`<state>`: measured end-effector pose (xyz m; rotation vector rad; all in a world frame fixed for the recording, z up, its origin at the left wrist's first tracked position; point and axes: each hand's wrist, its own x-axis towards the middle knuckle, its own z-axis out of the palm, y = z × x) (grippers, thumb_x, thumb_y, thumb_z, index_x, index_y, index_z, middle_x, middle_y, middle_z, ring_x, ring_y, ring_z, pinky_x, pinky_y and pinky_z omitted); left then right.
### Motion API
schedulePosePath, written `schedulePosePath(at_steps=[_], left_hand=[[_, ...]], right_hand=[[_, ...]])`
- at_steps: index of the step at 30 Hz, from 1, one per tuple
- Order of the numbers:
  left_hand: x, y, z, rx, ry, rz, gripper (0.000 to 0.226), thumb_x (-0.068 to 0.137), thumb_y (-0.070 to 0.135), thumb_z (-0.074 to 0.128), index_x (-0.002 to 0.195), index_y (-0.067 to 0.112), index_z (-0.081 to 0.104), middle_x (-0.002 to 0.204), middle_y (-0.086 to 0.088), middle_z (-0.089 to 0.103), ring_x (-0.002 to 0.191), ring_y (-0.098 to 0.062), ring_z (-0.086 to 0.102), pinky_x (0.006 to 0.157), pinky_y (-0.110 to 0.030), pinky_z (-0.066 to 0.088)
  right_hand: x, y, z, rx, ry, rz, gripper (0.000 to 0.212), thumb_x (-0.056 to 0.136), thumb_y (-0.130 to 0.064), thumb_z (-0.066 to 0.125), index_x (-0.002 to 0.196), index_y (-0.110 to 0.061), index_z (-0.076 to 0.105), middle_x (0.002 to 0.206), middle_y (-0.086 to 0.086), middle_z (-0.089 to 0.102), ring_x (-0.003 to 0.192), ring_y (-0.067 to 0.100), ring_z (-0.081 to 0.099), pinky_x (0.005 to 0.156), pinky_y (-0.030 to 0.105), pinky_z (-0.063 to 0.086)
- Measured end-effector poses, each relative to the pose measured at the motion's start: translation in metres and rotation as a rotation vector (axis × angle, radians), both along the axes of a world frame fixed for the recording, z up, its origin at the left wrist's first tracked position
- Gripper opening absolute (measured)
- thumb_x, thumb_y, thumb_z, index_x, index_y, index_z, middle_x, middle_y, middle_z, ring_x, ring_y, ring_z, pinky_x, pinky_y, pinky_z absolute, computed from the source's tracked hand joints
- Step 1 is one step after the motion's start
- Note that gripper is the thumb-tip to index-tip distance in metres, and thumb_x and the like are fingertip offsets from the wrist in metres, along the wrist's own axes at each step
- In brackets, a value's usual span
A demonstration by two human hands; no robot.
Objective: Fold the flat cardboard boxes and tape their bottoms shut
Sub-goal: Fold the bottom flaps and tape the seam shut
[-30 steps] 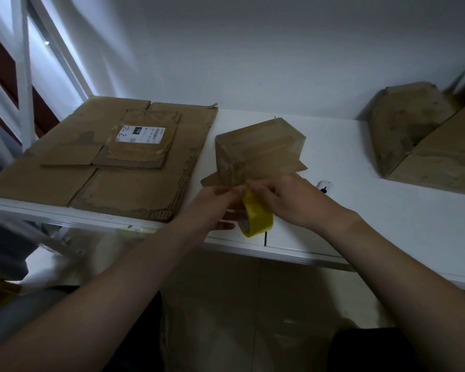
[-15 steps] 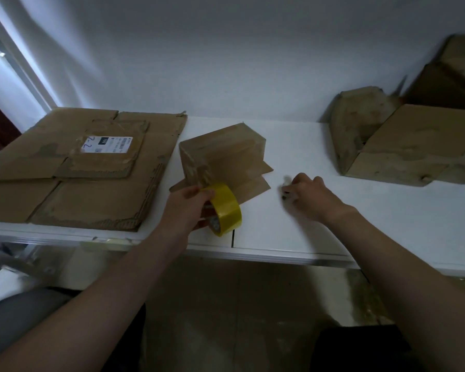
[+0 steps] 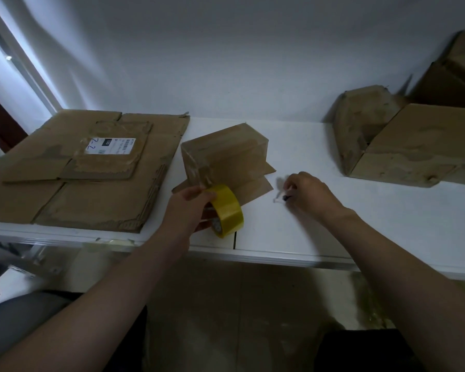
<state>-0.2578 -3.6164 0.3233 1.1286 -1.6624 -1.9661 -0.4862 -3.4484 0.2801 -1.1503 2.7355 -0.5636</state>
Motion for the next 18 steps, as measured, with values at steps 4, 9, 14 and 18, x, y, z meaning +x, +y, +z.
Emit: schedulePosePath(at_steps=[4,9,14,18], left_hand=[[0.0,-0.001,-0.001,0.041,0.01,0.016,0.037,0.096,0.022,0.066,0.132,0.02,0.059,0.118,-0.012,0.069,0.099,-0.029,0.071,0.068,-0.032,0.057],[0.002,-0.003,-0.004,0.037,0.014,0.0,0.042,0.095,0.026,0.066,0.136,0.022,0.056,0.123,-0.012,0.066,0.103,-0.03,0.069,0.071,-0.032,0.057],[0.004,-0.006,-0.006,0.021,0.014,0.014,0.043,0.093,0.023,0.068,0.134,0.019,0.057,0.121,-0.013,0.066,0.103,-0.03,0.068,0.067,-0.029,0.054],[0.006,-0.01,-0.002,0.022,0.024,-0.007,0.032,0.096,0.019,0.064,0.127,0.018,0.059,0.113,-0.013,0.068,0.084,-0.02,0.068,0.054,-0.02,0.05]], right_hand=[[0.03,-0.015,0.028,-0.4,-0.14,0.025,0.029,0.088,-0.013,0.077,0.115,-0.021,0.07,0.1,0.0,0.063,0.079,0.017,0.065,0.076,0.03,0.056],[0.069,-0.052,0.07,-0.538,-0.063,0.286,0.014,0.093,-0.018,0.071,0.102,-0.028,0.074,0.094,-0.02,0.066,0.086,0.004,0.061,0.075,0.013,0.045],[0.083,-0.08,0.083,-0.394,0.168,0.533,0.019,0.095,-0.016,0.064,0.11,-0.019,0.075,0.098,-0.004,0.067,0.09,0.009,0.056,0.08,0.014,0.04],[0.083,-0.093,0.081,-0.308,0.249,0.621,0.025,0.092,-0.019,0.059,0.109,-0.017,0.077,0.096,0.005,0.064,0.091,0.024,0.06,0.077,0.033,0.045]])
